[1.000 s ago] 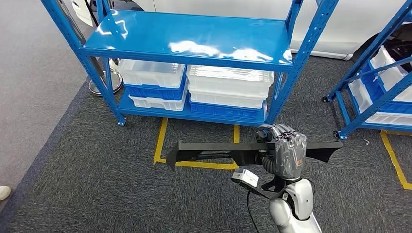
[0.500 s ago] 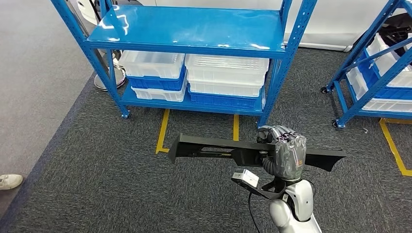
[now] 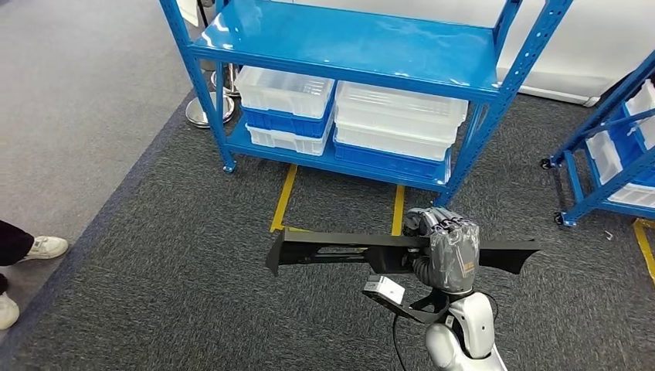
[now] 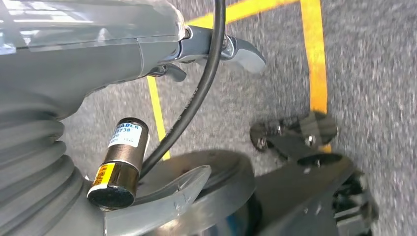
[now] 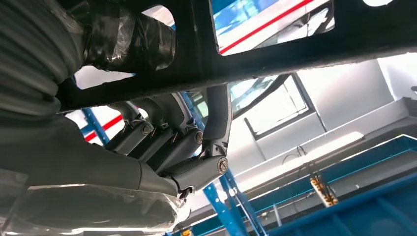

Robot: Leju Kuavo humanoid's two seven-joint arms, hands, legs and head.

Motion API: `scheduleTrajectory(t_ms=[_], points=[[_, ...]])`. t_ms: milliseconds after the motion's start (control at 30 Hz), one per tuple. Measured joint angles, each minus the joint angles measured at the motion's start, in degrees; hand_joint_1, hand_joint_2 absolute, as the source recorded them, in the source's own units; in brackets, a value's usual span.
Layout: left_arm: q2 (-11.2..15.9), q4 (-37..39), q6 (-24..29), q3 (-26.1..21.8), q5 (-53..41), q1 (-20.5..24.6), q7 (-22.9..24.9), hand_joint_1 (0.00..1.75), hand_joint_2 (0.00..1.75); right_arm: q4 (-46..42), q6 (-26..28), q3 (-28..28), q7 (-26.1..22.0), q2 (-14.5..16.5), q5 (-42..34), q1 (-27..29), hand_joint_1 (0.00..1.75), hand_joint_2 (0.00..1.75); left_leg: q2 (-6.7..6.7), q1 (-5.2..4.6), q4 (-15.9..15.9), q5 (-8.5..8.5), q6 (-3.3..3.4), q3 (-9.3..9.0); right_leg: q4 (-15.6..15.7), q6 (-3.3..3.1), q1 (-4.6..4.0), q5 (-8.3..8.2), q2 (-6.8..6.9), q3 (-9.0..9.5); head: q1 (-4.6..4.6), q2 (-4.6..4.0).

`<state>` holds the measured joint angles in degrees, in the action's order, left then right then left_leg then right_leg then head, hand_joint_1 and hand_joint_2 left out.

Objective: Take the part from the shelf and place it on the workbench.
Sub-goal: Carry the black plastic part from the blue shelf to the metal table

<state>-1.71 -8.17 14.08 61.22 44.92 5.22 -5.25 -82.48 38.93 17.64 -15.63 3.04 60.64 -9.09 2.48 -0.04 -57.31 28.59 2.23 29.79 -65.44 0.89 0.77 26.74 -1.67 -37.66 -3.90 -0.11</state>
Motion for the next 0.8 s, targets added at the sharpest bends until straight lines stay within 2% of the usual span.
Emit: scheduleTrajectory(t_ms=[33, 67, 100, 167, 200, 267, 333, 367, 400, 433, 467, 500, 533, 567, 600, 667, 733, 800], points=[[-0.05, 0.0, -0.03, 0.0, 0.0, 0.06, 0.03, 0.0, 1.75, 0.03, 0.0, 0.0, 0.0, 0.01, -0.01, 0.03, 1.75, 1.75, 0.49, 0.0, -0.34, 0.09, -0.24, 0.32, 3.05, -0.25, 0.03, -0.67, -1.04, 1.59, 0.02, 0.0], [-0.11, 0.0, -0.05, 0.0, 0.0, 0.11, 0.05, 0.0, 1.75, 0.1, 0.0, 0.0, 0.0, 0.01, 0.0, 0.09, 1.75, 1.75, 0.93, 0.09, -0.6, 0.11, -0.55, 0.73, 4.75, -0.46, -0.02, -0.7, -1.79, 2.38, 0.04, 0.0], [-0.16, 0.0, -0.07, 0.0, 0.0, 0.13, 0.08, 0.0, 1.75, 0.17, 0.0, 0.0, 0.0, 0.02, 0.01, 0.16, 1.75, 1.75, 1.38, 0.21, -0.74, 0.05, -0.88, 1.12, 5.24, -0.61, -0.07, -0.36, -2.0, 2.54, 0.04, 0.0], [-0.12, 0.0, -0.07, 0.0, 0.0, 0.09, 0.1, 0.0, 1.75, 0.26, 0.0, 0.0, 0.0, 0.13, 0.02, 0.24, 1.75, 1.75, 1.98, 0.35, -0.83, 0.07, -1.56, 1.54, 5.91, -0.93, 0.07, -0.33, -0.95, 2.72, 0.01, 0.0], [-0.08, 0.0, -0.06, 0.01, 0.0, 0.07, 0.1, 0.0, 1.75, 0.27, 0.0, 0.0, -0.01, 0.24, 0.0, 0.24, 1.75, 1.75, 1.58, 0.28, -1.38, 0.52, -1.89, 1.81, 6.25, -1.21, 0.28, -0.4, -0.42, 2.94, 0.13, 0.0], [0.01, 0.0, -0.03, 0.03, 0.0, 0.14, 0.1, 0.0, 1.75, 0.32, 0.0, 0.0, -0.05, 0.45, -0.03, 0.27, 1.75, 1.75, -0.16, 0.31, -5.65, 2.96, -2.52, 3.86, 6.77, -1.74, 0.54, -0.49, 0.87, 3.35, 0.43, 0.0], [0.02, 0.0, 0.02, 0.04, 0.0, 0.24, 0.07, 0.0, 1.75, 0.51, 0.0, 0.0, -0.1, 0.5, -0.05, 0.36, 1.75, 1.75, -1.35, 0.58, -13.14, 6.02, -3.15, 7.76, 6.82, -1.99, 0.52, -0.4, 2.24, 3.44, 0.59, 0.0], [0.04, 0.0, 0.03, 0.04, 0.0, 0.26, 0.05, 0.0, 1.75, 0.65, 0.0, 0.0, -0.11, 0.51, -0.05, 0.4, 1.75, 1.75, -1.53, 0.71, -15.8, 6.56, -3.4, 9.24, 6.8, -2.02, 0.52, -0.33, 2.93, 3.46, 0.59, 0.0], [0.07, 0.0, 0.03, 0.04, 0.0, 0.26, 0.05, 0.0, 1.75, 0.78, 0.0, 0.0, -0.11, 0.53, -0.05, 0.43, 1.75, 1.75, -1.65, 0.81, -16.46, 5.99, -3.58, 9.75, 6.76, -1.98, 0.55, -0.26, 3.56, 3.5, 0.59, 0.0], [0.12, 0.0, 0.03, 0.05, 0.0, 0.22, 0.05, 0.0, 1.75, 0.87, 0.0, 0.0, -0.11, 0.55, -0.05, 0.44, 1.75, 1.75, -1.89, 0.89, -14.73, 4.31, -3.7, 9.06, 6.72, -1.88, 0.61, -0.16, 4.12, 3.58, 0.6, 0.0], [0.17, 0.0, 0.03, 0.08, 0.0, 0.16, 0.07, 0.0, 1.75, 0.91, 0.0, 0.0, -0.11, 0.58, -0.05, 0.44, 1.75, 1.75, -2.48, 0.94, -11.07, 1.99, -3.75, 7.37, 6.65, -1.71, 0.68, -0.03, 4.61, 3.71, 0.6, 0.0], [0.2, 0.0, 0.04, 0.14, 0.0, 0.14, 0.09, 0.0, 1.75, 0.93, 0.0, 0.0, -0.11, 0.6, -0.05, 0.44, 1.75, 1.75, -3.61, 0.84, -7.05, 0.17, -3.77, 5.47, 6.58, -1.49, 0.63, 0.11, 5.06, 3.82, 0.6, 0.0], [0.23, 0.0, 0.04, 0.23, -0.01, 0.18, 0.09, 0.0, 1.75, 0.94, 0.0, 0.0, -0.11, 0.61, -0.05, 0.44, 1.75, 1.75, -4.56, 0.67, -3.68, -1.12, -3.56, 3.94, 6.46, -1.2, 0.49, 0.22, 5.47, 3.87, 0.58, 0.0], [0.24, 0.0, 0.04, 0.33, -0.01, 0.23, 0.09, 0.0, 1.75, 0.94, 0.0, 0.0, -0.11, 0.61, -0.05, 0.44, 1.75, 1.75, -5.25, 0.47, -1.64, -1.69, -3.27, 3.1, 6.38, -0.91, 0.3, 0.28, 5.88, 3.89, 0.56, 0.0], [0.24, 0.0, 0.04, 0.42, -0.02, 0.26, 0.09, 0.0, 1.75, 0.95, 0.0, 0.0, -0.11, 0.61, -0.04, 0.45, 1.75, 1.75, -5.46, 0.26, -0.99, -1.61, -2.92, 2.99, 6.37, -0.64, 0.1, 0.27, 6.32, 3.88, 0.54, 0.0], [0.24, 0.0, 0.07, 0.55, -0.02, 0.17, 0.17, 0.0, 1.75, 0.94, 0.0, 0.0, -0.16, 0.66, -0.01, 0.49, 1.75, 1.75, -4.49, 0.24, -0.7, -1.94, -1.97, 3.2, 6.43, -0.04, 0.06, 0.31, 7.15, 3.93, 0.52, 0.0], [0.23, 0.0, 0.15, 0.71, -0.03, 0.06, 0.32, 0.0, 1.75, 0.88, 0.0, 0.0, -0.23, 0.74, 0.02, 0.63, 1.75, 1.75, -3.57, 0.35, -0.25, -2.41, -1.02, 3.1, 4.68, 0.46, 0.33, 1.86, 5.79, 3.3, 0.51, 0.0], [0.21, 0.0, 0.23, 0.82, -0.04, 0.07, 0.41, 0.0, 1.75, 0.83, 0.0, -0.01, -0.32, 0.75, 0.03, 1.01, 1.75, 1.75, -2.66, 0.34, -0.06, -2.75, -0.35, 3.19, -1.31, 0.6, 0.48, 5.44, 3.15, 0.67, 0.48, 0.0]])
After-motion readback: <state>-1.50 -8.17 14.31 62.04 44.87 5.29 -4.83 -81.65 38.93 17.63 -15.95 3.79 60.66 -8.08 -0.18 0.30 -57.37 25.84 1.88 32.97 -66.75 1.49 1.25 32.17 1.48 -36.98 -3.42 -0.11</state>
